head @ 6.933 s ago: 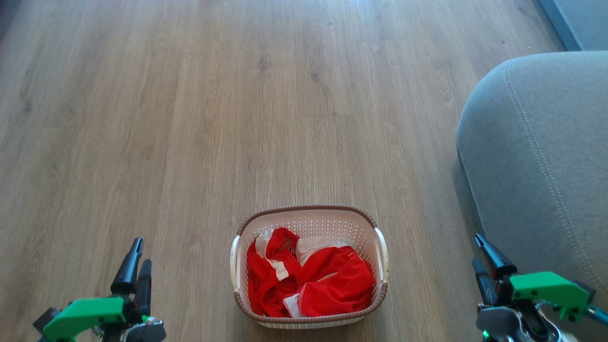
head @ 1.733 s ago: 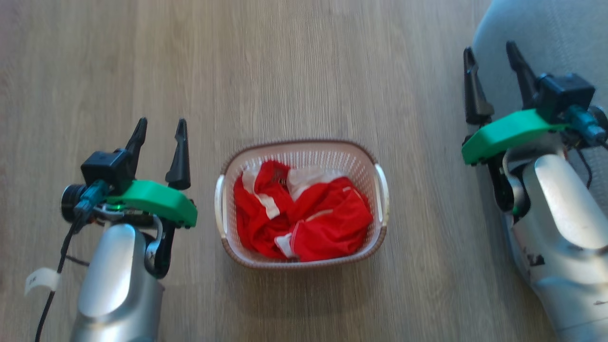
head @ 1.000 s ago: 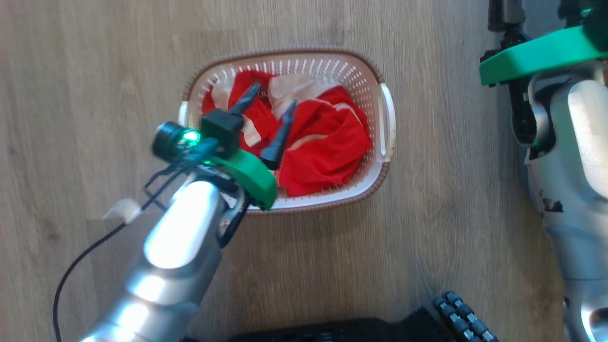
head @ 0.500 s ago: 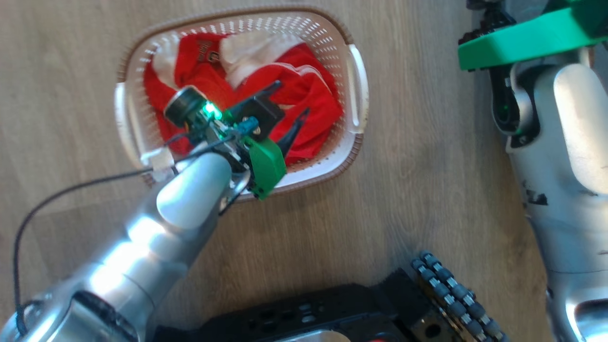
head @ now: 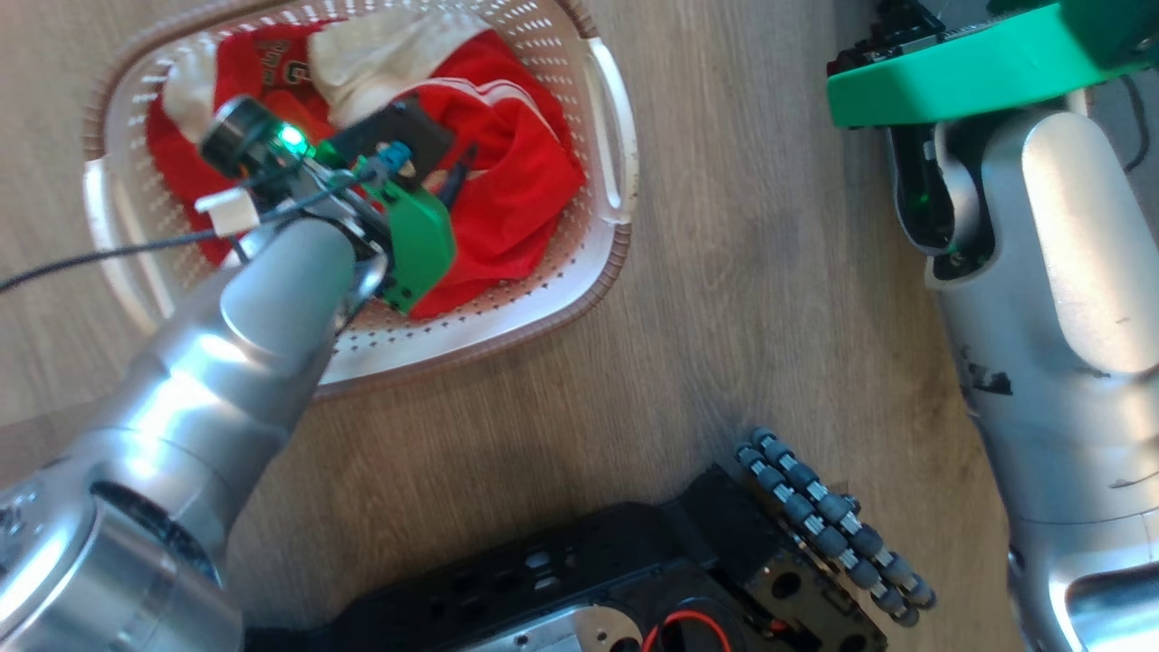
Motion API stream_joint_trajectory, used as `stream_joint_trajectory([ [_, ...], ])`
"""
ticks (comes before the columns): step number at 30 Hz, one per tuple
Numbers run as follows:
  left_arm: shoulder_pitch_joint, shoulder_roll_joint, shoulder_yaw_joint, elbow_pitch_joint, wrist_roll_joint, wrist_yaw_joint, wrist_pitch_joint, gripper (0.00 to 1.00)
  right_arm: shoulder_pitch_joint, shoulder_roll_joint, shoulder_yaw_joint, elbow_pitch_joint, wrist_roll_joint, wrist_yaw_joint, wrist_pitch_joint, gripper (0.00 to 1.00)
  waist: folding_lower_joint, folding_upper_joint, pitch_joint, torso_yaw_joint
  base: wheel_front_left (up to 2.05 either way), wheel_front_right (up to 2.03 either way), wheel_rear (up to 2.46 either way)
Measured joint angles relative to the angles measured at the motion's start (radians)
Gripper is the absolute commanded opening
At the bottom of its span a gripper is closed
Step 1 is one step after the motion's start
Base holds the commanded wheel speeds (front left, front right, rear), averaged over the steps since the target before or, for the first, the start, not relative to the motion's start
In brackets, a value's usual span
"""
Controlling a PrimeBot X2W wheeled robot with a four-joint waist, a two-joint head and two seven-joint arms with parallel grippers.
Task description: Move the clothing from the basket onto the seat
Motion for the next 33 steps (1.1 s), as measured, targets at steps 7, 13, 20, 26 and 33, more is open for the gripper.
stream_joint_trajectory([
  [7,-0.027,0.0,-0.011,0.098,0.001,0.001,0.003,1.0,-0.001,0.01,0.002,-0.013,0.009,0.0,0.0,1.0,0.0,0.0,0.038,-0.04,0.0,0.0,0.0],
  [13,-0.028,0.0,-0.025,0.147,-0.007,0.001,0.037,1.0,0.0,0.013,-0.001,-0.02,0.01,0.0,0.0,1.0,0.0,0.0,0.045,-0.046,0.0,0.0,0.0],
  [20,-0.028,-0.006,0.003,0.158,-0.07,0.001,0.031,0.0,-0.001,0.015,-0.01,-0.02,0.034,0.0,0.0,1.0,0.0,0.0,0.038,-0.043,0.0,0.0,0.0],
  [26,-0.016,-0.021,0.003,0.136,-0.096,-0.004,0.012,0.0,-0.001,0.015,-0.016,-0.002,0.02,0.0,0.0,1.0,0.0,0.0,-0.009,-0.018,0.0,0.0,0.0],
  [33,0.057,-0.038,0.013,0.056,-0.132,-0.006,0.004,0.0,0.003,0.009,-0.016,0.026,0.013,0.0,0.0,1.0,-0.0001,0.0,-0.085,0.016,0.0,0.0,0.0],
])
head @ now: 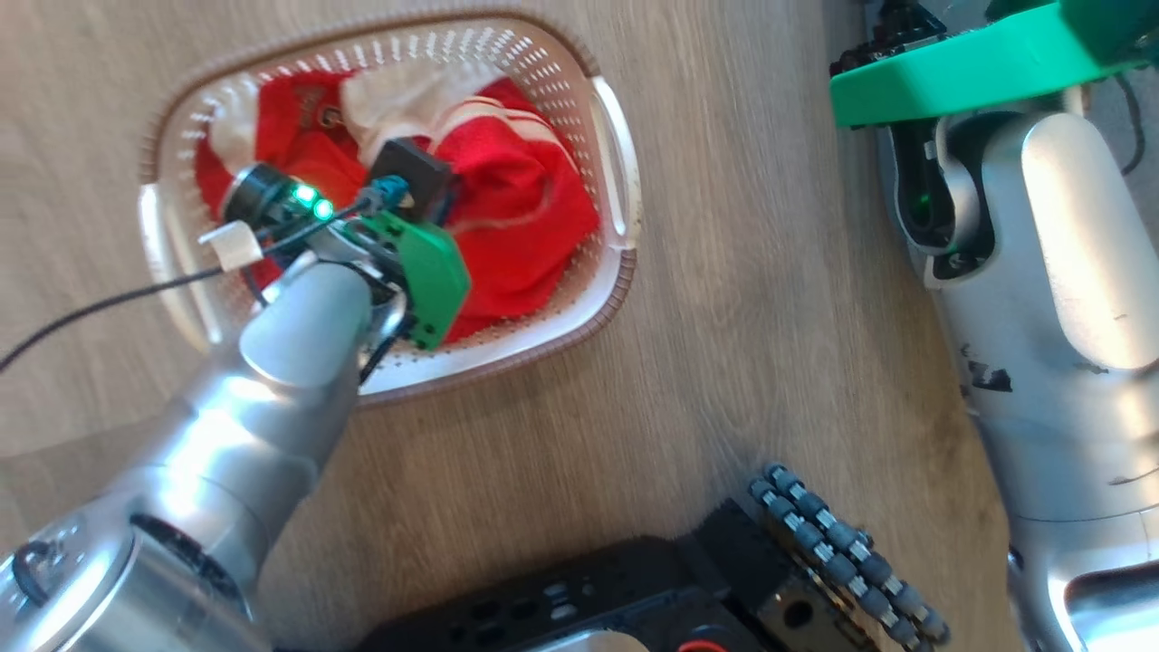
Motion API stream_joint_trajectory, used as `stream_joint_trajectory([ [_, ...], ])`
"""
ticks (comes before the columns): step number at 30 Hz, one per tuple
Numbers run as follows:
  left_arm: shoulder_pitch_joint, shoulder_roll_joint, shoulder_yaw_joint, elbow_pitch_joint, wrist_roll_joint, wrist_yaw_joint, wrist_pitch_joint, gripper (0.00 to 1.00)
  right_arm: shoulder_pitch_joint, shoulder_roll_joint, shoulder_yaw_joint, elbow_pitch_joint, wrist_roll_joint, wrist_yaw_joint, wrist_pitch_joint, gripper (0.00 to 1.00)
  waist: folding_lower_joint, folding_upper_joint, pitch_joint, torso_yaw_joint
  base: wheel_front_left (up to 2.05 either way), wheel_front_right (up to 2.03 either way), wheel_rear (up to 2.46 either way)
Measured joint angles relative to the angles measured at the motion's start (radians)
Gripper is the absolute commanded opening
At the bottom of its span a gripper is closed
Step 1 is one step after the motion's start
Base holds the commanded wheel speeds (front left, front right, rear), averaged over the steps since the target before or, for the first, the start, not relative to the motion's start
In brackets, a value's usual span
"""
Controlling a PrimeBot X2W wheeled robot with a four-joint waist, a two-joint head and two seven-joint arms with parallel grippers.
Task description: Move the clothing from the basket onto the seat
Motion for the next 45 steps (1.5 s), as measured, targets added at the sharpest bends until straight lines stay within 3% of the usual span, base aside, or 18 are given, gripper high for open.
stream_joint_trajectory([
  [14,0.222,-0.004,0.19,-0.3,0.037,0.009,0.0,0.0,0.121,-0.06,0.022,0.098,-0.004,0.0,0.0,1.0,0.0,0.0,-0.241,0.112,0.0,0.0,0.0],
  [27,0.403,-0.03,0.348,-0.496,0.125,0.007,0.0,0.0,0.309,-0.065,0.03,0.181,0.017,0.0,0.0,1.0,-0.0001,0.0,-0.5,0.198,0.0,0.0,0.0],
  [45,0.453,-0.039,0.4,-0.745,0.157,0.007,0.0,0.0,0.459,-0.064,0.055,0.225,0.058,0.0,0.0,1.0,-0.0001,0.0,-0.769,0.27,0.0,0.0,0.0],
])
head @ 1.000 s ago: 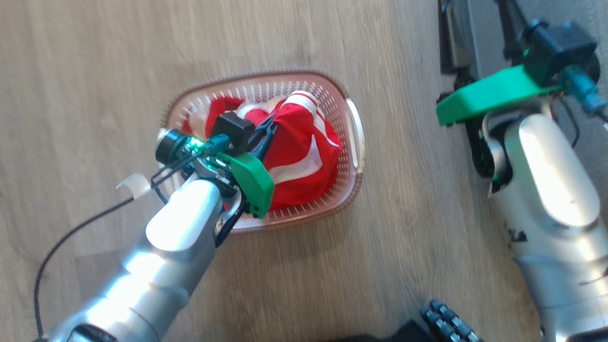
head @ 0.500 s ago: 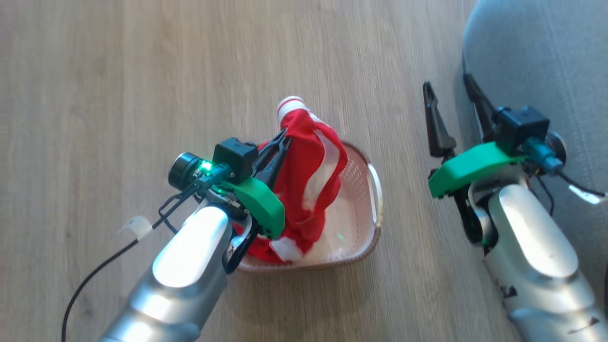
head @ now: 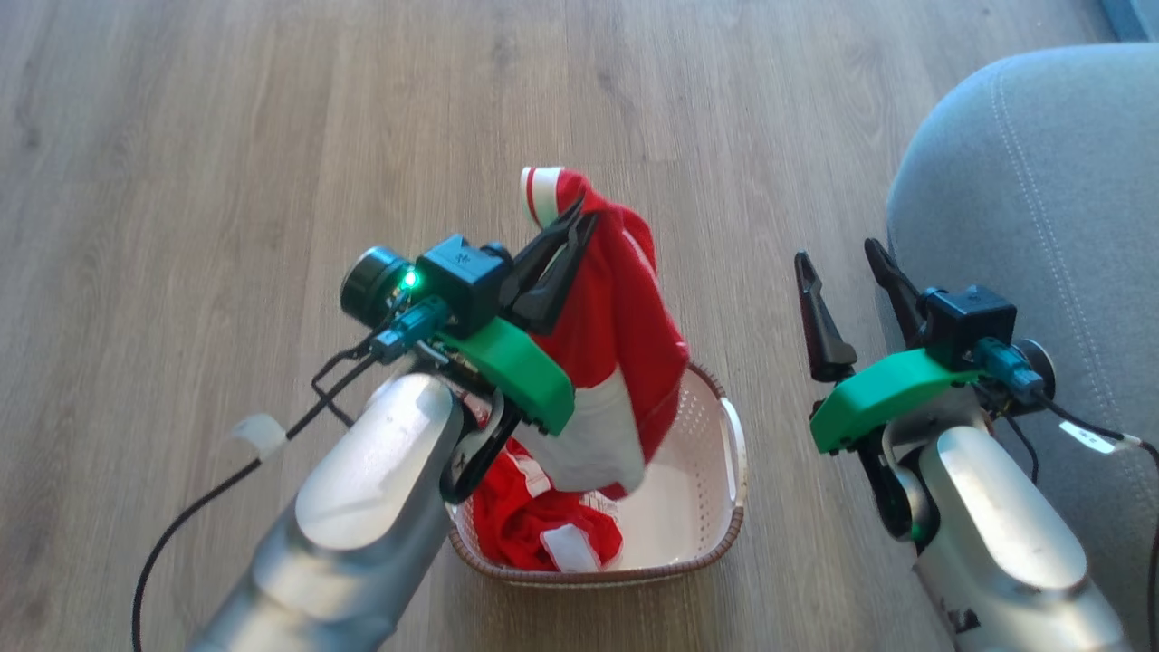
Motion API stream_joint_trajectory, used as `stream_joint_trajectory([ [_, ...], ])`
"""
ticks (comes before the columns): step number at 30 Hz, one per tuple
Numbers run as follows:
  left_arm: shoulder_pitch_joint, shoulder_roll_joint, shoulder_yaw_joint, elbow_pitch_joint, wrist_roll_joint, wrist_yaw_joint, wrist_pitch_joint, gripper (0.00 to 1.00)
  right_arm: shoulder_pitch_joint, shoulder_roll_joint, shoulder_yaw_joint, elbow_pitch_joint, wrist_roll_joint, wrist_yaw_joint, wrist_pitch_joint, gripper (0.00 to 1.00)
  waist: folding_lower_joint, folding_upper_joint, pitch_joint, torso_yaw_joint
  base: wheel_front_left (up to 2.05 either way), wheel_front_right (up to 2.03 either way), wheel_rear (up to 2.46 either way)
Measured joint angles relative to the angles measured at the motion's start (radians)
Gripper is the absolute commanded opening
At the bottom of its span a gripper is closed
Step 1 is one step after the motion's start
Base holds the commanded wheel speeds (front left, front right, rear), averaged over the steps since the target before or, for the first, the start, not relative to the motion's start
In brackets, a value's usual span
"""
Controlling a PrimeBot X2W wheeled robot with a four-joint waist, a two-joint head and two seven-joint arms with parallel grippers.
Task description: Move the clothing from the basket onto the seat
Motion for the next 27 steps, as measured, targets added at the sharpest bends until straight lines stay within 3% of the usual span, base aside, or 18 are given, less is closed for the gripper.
stream_joint_trajectory([
  [11,-0.108,0.0,-0.023,-0.076,-0.01,-0.007,-0.004,0.0,0.037,0.0,0.023,0.005,0.008,0.0,0.0,1.0,0.0,0.0,-0.038,0.006,0.0,0.0,0.0],
  [16,-0.117,0.002,-0.031,-0.076,-0.01,-0.007,-0.004,0.0,0.036,0.003,0.04,-0.086,0.031,0.0,0.0,1.0,0.0,0.0,-0.039,-0.002,0.0,0.0,0.0],
  [22,-0.117,0.002,-0.046,-0.076,-0.017,-0.007,-0.004,0.0,0.025,0.002,0.153,-0.285,0.06,0.0,0.0,1.0,0.0,0.0,-0.032,-0.003,0.0,0.0,0.0],
  [27,-0.118,0.002,-0.058,-0.076,-0.019,-0.007,-0.004,0.0,-0.002,-0.021,0.259,-0.296,0.064,0.0,0.0,1.0,0.0,0.0,-0.027,0.001,0.0,0.0,0.0],
])
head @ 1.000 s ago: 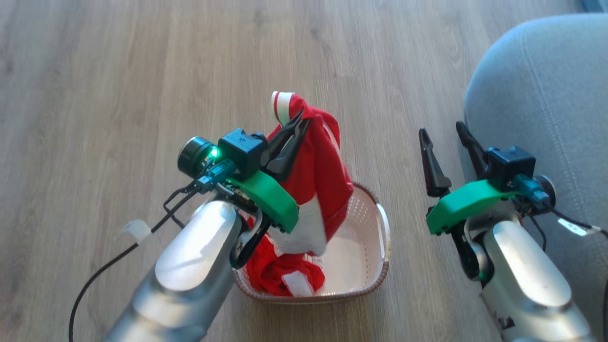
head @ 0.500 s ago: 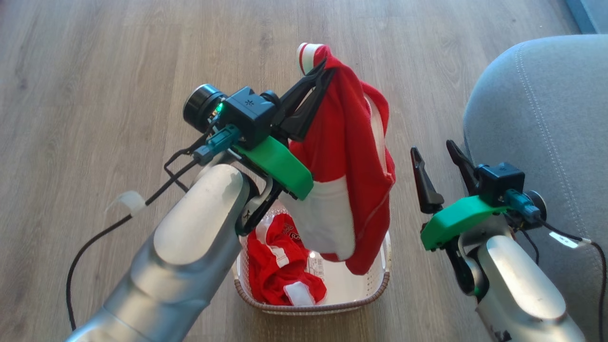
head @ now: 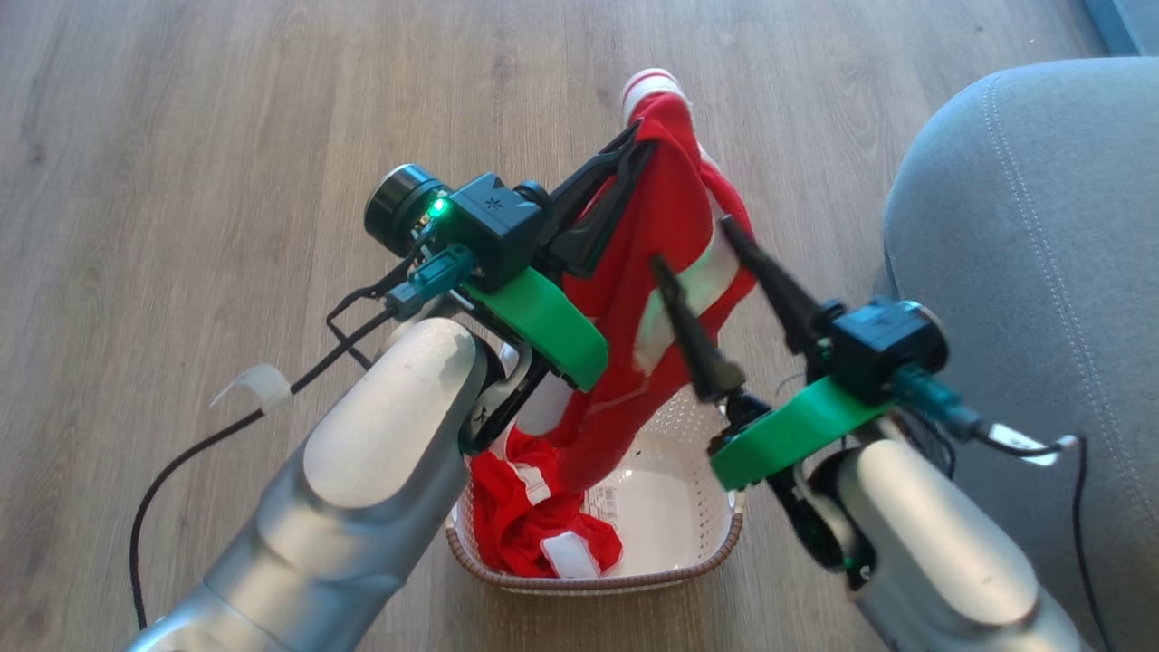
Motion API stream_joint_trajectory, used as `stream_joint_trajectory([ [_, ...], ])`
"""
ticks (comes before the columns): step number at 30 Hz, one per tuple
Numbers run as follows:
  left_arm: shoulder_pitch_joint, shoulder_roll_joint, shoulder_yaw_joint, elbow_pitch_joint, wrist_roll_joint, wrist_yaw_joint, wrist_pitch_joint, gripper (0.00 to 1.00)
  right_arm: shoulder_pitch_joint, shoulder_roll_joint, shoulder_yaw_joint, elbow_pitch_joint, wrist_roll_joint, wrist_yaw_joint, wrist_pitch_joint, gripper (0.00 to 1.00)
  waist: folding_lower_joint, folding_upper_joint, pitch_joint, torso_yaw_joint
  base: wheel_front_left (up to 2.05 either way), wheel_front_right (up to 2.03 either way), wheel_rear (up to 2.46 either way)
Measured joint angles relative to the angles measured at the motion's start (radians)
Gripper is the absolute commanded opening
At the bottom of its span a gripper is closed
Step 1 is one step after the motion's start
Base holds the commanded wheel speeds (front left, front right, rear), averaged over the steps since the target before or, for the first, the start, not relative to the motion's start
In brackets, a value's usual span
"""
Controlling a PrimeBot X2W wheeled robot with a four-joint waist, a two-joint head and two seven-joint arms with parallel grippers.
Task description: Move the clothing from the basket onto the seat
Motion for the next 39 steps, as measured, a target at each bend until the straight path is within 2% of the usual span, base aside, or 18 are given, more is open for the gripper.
stream_joint_trajectory([
  [6,-0.001,0.0,-0.015,-0.002,-0.016,0.0,0.0,0.0,-0.026,-0.002,0.05,0.108,-0.008,0.0,0.0,1.0,0.0,0.0,-0.001,0.009,0.0,0.0,0.0],
  [13,-0.001,-0.002,-0.032,-0.01,-0.022,0.0,0.0,0.0,-0.058,0.031,0.087,0.254,-0.008,0.0,0.0,1.0,0.0,0.0,-0.008,0.022,0.0,0.0,0.0],
  [31,-0.001,-0.002,-0.07,-0.016,-0.033,0.0,0.0,0.0,-0.077,0.05,0.198,0.51,0.083,0.0,0.0,1.0,0.0,0.0,-0.008,0.024,0.0,0.0,0.0],
  [32,-0.001,-0.002,-0.071,-0.015,-0.033,0.0,0.0,0.0,-0.084,0.052,0.207,0.523,0.088,0.0,0.0,0.8,0.0,0.0,-0.009,0.024,0.0,0.0,0.0],
  [33,-0.001,-0.002,-0.072,-0.015,-0.033,0.0,0.0,0.0,-0.094,0.054,0.215,0.535,0.095,0.0,0.0,0.35,0.0,0.0,-0.009,0.024,0.0,0.0,0.0],
  [34,-0.001,-0.002,-0.072,-0.015,-0.033,0.0,0.0,0.0,-0.104,0.056,0.221,0.547,0.099,0.0,0.0,0.0,0.0,0.0,-0.01,0.024,0.0,0.0,0.0],
  [39,-0.001,-0.002,-0.072,-0.015,-0.042,0.0,0.0,0.0,-0.13,0.057,0.249,0.574,0.131,0.0,0.0,0.0,0.0,0.0,-0.014,0.023,0.0,0.0,0.0],
])
